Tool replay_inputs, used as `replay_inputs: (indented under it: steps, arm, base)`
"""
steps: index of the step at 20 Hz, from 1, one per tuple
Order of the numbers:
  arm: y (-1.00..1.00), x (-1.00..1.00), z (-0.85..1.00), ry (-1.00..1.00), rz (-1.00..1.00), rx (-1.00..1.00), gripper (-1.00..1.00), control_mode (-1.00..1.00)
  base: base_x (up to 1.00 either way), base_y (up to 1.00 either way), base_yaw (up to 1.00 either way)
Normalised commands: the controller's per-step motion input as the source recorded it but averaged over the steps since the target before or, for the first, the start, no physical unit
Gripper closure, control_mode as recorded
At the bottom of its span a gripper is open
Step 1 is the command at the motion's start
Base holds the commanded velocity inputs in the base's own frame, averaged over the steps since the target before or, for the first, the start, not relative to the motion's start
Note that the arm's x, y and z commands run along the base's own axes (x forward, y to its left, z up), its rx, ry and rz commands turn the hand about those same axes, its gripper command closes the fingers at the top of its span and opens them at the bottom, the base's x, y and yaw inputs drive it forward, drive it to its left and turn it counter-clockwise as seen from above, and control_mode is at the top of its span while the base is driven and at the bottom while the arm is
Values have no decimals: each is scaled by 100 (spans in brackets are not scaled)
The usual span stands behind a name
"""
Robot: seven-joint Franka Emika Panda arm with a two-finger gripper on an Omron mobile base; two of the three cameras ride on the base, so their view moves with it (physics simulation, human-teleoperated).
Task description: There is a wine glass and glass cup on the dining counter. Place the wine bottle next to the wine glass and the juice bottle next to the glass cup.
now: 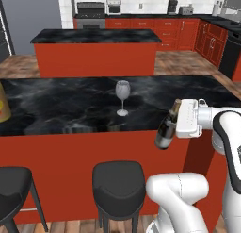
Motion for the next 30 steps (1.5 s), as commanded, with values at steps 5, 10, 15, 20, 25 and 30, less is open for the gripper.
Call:
replay_inputs:
  steps: [5,10,15,20,25,30]
  arm:
    - [0,0,0,0,0,0,100,100]
    - [0,0,0,0,0,0,100,100]
    - [0,0,0,0,0,0,100,100]
    - [0,0,0,0,0,0,100,100]
    - [0,0,0,0,0,0,100,100]
    - [0,0,0,0,0,0,100,-100]
  base:
    - [0,0,0]
    - [0,0,0]
    - [0,0,0]
    - [0,0,0]
    - [0,0,0]
    - [0,0,0]
